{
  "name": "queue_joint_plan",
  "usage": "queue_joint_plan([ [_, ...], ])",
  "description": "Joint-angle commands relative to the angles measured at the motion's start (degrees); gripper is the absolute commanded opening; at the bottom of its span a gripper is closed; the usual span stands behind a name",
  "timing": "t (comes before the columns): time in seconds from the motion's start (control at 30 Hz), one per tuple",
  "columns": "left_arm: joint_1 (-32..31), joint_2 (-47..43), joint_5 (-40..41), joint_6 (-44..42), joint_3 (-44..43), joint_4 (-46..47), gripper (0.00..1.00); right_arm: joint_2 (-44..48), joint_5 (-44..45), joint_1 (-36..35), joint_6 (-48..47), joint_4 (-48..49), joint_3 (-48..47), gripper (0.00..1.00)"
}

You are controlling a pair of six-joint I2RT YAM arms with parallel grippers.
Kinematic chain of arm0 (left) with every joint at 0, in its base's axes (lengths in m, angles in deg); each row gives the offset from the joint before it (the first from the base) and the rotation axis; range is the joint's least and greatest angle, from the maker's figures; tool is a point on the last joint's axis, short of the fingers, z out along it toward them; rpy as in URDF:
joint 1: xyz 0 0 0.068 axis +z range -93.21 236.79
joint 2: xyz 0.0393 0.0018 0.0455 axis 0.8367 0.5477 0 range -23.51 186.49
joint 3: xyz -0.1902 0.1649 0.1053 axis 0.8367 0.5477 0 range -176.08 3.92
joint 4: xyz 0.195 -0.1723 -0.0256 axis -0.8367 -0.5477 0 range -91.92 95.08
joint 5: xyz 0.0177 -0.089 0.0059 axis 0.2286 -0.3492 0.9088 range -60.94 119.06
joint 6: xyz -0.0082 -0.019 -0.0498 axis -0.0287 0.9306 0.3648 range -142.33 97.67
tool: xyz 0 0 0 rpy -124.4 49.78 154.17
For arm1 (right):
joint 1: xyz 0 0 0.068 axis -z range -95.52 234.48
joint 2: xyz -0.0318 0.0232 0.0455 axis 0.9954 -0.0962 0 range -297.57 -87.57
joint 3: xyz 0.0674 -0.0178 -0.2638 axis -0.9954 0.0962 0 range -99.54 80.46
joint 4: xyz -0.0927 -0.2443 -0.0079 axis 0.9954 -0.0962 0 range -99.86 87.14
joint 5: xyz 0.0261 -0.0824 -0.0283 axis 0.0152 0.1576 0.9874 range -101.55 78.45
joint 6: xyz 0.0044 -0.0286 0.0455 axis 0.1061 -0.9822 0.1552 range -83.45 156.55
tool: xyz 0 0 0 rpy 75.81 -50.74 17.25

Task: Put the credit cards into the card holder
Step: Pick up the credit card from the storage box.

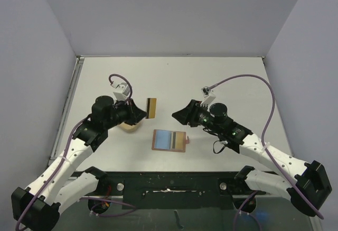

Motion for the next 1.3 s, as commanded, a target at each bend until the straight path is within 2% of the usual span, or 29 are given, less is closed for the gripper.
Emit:
queue_joint_plan([
  [0.0, 0.3, -2.5, -12.4, 13.3, 3.0, 14.7, 0.0, 0.8, -3.1, 0.3, 2.7, 10.9, -0.5, 0.48],
  [0.23, 0.3, -3.7, -21.4, 21.8, 7.6, 24.5, 0.0, -2.0, -6.7, 0.3, 3.7, 14.7, -1.8, 0.5],
  [0.53, 0.2, -2.5, -25.3, 29.0, 12.6, 33.6, 0.0, -4.7, -10.8, 0.3, 4.3, 19.0, -2.6, 0.48],
  [0.6, 0.2, -2.2, -25.5, 29.4, 13.2, 34.5, 0.0, -4.7, -11.1, 0.3, 4.4, 19.6, -2.3, 0.4],
  [0.8, 0.2, -1.9, -25.2, 28.8, 13.5, 32.8, 0.0, -4.3, -11.4, 0.3, 4.7, 21.8, -1.0, 0.05],
  [0.87, 0.2, -1.9, -25.1, 28.7, 13.6, 32.2, 0.0, -4.2, -11.6, 0.3, 4.9, 22.7, -0.5, 0.0],
  [0.93, 0.3, -1.9, -24.7, 28.2, 13.6, 31.1, 0.04, -4.0, -11.8, 0.3, 5.1, 23.5, 0.0, 0.0],
  [1.07, 0.3, -2.2, -23.2, 27.0, 13.3, 28.6, 0.28, -3.8, -11.5, 0.3, 5.2, 23.6, 0.9, 0.0],
  [1.13, 0.3, -2.4, -21.7, 25.7, 12.8, 26.2, 0.37, -3.3, -10.8, 0.4, 5.0, 22.7, 1.3, 0.0],
  [1.27, 0.3, -2.6, -15.3, 21.3, 10.7, 18.1, 0.41, -2.5, -7.3, 0.4, 3.3, 17.1, 1.4, 0.0],
])
